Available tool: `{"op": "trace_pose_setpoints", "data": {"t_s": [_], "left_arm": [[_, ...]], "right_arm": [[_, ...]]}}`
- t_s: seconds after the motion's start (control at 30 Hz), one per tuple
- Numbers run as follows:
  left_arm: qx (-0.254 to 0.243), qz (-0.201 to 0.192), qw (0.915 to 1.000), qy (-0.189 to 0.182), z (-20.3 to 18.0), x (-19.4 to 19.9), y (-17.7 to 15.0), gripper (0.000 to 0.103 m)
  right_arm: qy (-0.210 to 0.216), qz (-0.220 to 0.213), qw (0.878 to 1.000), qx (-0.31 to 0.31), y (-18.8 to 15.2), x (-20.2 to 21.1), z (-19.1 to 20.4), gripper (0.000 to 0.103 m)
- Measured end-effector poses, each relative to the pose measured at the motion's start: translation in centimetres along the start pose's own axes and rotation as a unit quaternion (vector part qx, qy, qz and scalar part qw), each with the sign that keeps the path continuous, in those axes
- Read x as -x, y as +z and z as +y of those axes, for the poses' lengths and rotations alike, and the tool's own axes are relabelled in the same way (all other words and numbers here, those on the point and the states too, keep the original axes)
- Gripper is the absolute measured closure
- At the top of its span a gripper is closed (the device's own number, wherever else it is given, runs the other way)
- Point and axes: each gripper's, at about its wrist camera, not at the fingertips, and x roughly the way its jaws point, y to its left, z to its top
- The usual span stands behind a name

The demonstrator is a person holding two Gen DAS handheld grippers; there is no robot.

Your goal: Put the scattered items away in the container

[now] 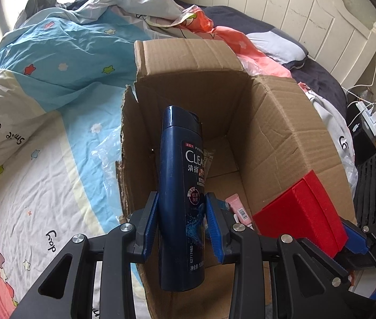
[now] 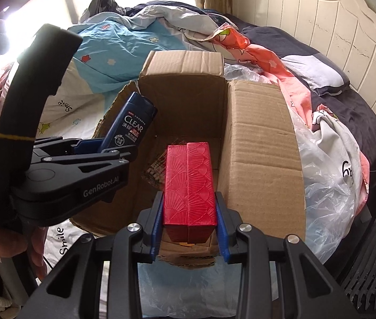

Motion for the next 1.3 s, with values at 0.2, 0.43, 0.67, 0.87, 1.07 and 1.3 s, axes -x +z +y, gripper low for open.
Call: {"op": "trace_pose_setpoints", "data": {"t_s": [0.2,0.43,0.67,0.87,1.07,1.3], "left_arm": [[-0.004,0.01,0.9999,0.001,-0.1,-1.1,-0.2,0.068],[-0.002,0.013,0.9999,0.003,0.0,-1.4,-0.4,0.068],[-0.001,0.017,0.9998,0.007,0.2,-1.5,-0.4,0.068],[-0.007,0.015,0.9997,0.015,0.0,-1.5,-0.6,0.053],[0.005,0.002,1.0,-0.003,0.1,-0.6,-0.6,0.025],[0.01,0.006,0.9999,-0.004,0.3,-0.2,-0.5,0.024]], "right_arm": [[-0.001,0.006,1.0,-0.002,0.0,-0.8,-0.3,0.071],[0.001,0.008,1.0,0.002,0.0,-1.0,-0.2,0.071],[-0.001,0.006,1.0,-0.006,0.0,-1.3,-0.4,0.071],[-0.005,0.007,1.0,-0.003,0.0,-1.3,-0.5,0.07],[-0.008,0.011,1.0,-0.006,0.3,-1.4,-0.6,0.062],[-0.005,0.009,1.0,-0.013,0.4,-1.1,-0.6,0.059]]}}
